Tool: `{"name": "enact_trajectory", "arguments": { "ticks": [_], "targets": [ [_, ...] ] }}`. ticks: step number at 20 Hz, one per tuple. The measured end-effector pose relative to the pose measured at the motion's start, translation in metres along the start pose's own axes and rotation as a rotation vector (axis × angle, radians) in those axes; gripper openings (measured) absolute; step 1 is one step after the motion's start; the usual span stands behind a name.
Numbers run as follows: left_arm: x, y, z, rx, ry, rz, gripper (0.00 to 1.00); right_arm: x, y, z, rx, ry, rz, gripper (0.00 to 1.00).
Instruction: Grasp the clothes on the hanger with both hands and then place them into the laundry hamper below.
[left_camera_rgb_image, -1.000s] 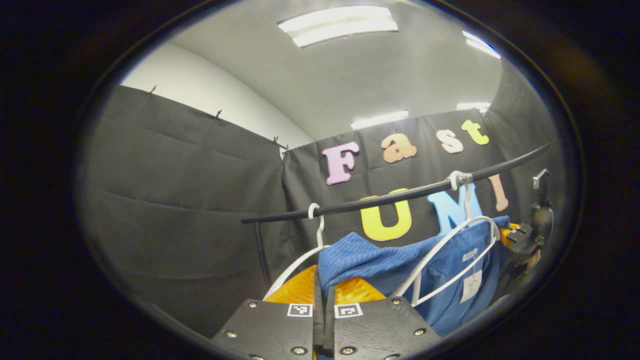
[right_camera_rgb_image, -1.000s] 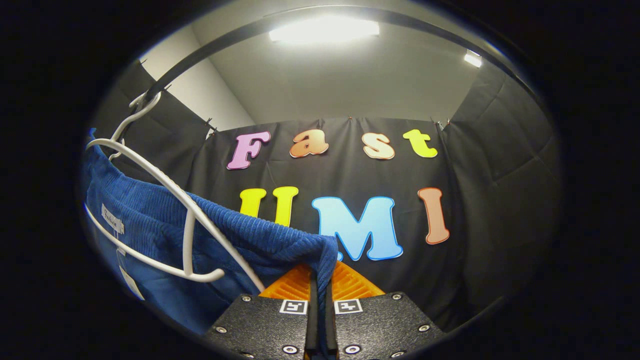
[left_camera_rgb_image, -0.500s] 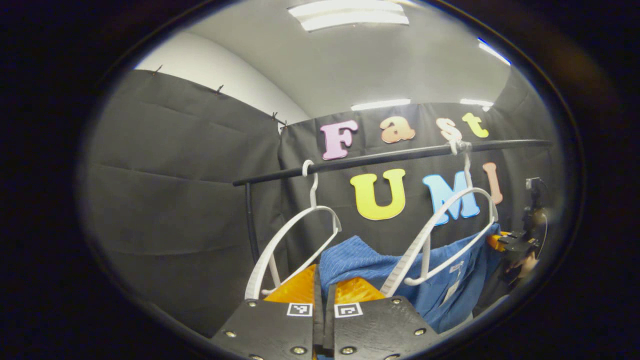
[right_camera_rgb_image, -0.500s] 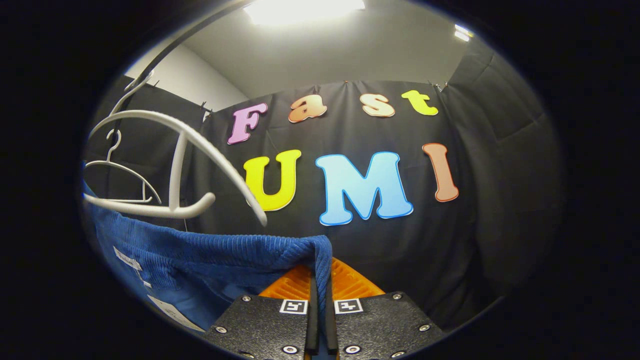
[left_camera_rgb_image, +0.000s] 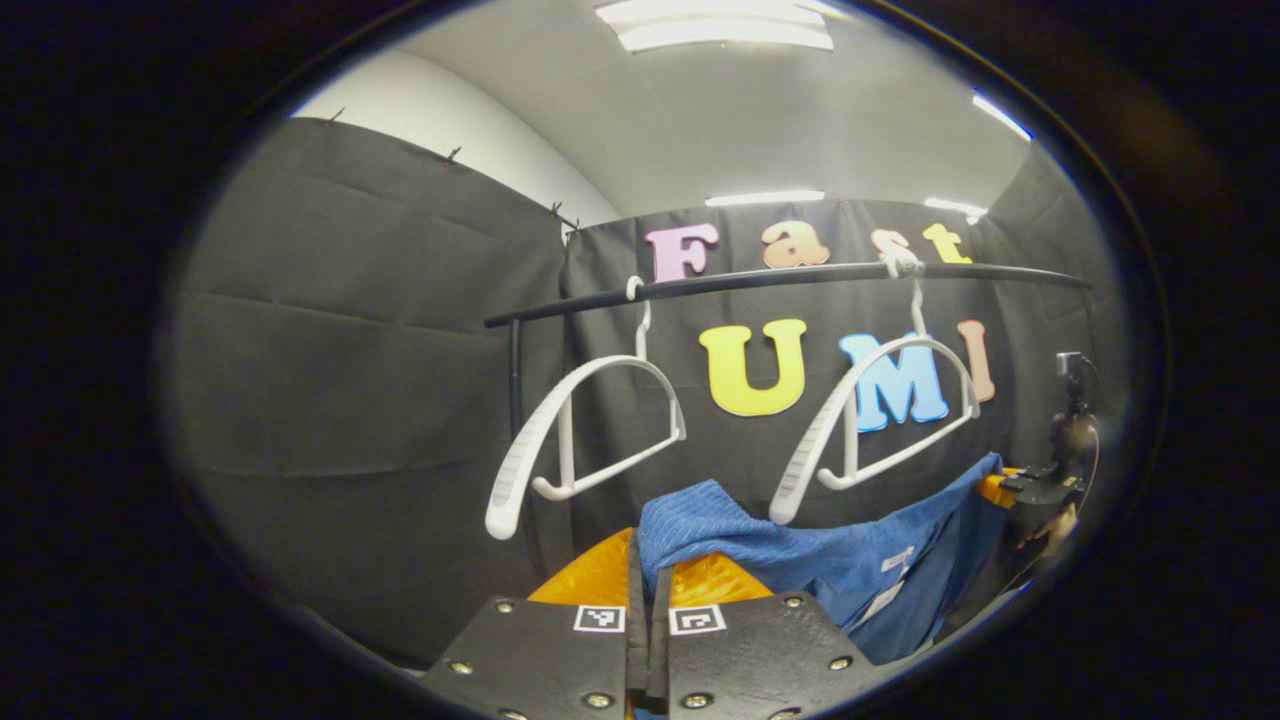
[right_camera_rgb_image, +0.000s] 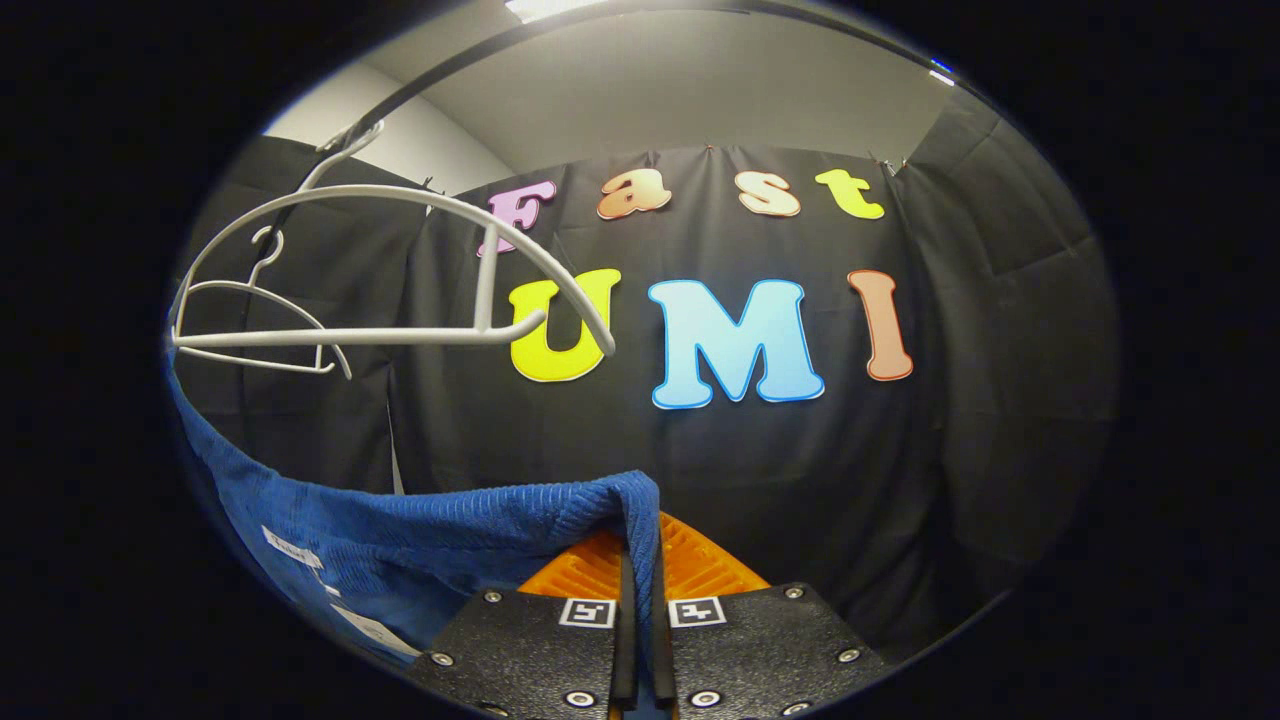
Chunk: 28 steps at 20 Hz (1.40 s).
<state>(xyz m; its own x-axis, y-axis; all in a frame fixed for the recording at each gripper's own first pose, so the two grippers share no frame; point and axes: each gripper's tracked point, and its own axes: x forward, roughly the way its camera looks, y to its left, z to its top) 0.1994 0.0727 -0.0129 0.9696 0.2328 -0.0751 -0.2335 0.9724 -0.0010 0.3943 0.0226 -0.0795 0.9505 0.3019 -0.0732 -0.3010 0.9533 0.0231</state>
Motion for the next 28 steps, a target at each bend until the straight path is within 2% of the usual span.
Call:
{"name": "enact_trajectory", "arguments": {
  "ticks": [2,3,5,6,15,16,17,20,21,22,28],
  "targets": [
    [-0.009,-0.002,-0.002,-0.006,0.002,-0.033,0.01,-0.023,0.008,0.009,-0.002,-0.002,0.008,0.05],
    [-0.014,-0.003,-0.002,-0.006,0.002,-0.046,0.06,-0.037,0.012,0.015,-0.009,-0.011,0.011,0.05],
    [-0.028,-0.008,0.001,-0.021,-0.003,-0.083,0.06,-0.062,0.019,0.028,-0.016,-0.029,0.010,0.05],
    [-0.038,-0.011,0.004,-0.031,-0.007,-0.105,0.01,-0.074,0.023,0.034,-0.010,-0.038,0.011,0.05],
    [-0.082,-0.056,0.023,-0.106,-0.048,-0.346,0.01,-0.172,0.067,0.075,-0.004,-0.085,0.007,0.05],
    [-0.086,-0.060,0.023,-0.110,-0.050,-0.367,0.06,-0.182,0.073,0.077,-0.006,-0.085,0.007,0.05],
    [-0.090,-0.064,0.020,-0.116,-0.050,-0.387,0.01,-0.191,0.078,0.079,-0.009,-0.086,0.006,0.05],
    [-0.103,-0.075,0.009,-0.139,-0.043,-0.442,0.01,-0.217,0.098,0.070,-0.006,-0.082,0.001,0.05],
    [-0.109,-0.076,0.004,-0.144,-0.039,-0.456,0.06,-0.226,0.105,0.068,-0.001,-0.076,0.001,0.05],
    [-0.115,-0.077,0.000,-0.148,-0.036,-0.470,0.01,-0.235,0.111,0.064,0.001,-0.068,0.002,0.05],
    [-0.142,-0.089,-0.044,-0.207,0.029,-0.539,0.01,-0.271,0.140,0.021,-0.005,0.025,0.007,0.05]
  ]
}}
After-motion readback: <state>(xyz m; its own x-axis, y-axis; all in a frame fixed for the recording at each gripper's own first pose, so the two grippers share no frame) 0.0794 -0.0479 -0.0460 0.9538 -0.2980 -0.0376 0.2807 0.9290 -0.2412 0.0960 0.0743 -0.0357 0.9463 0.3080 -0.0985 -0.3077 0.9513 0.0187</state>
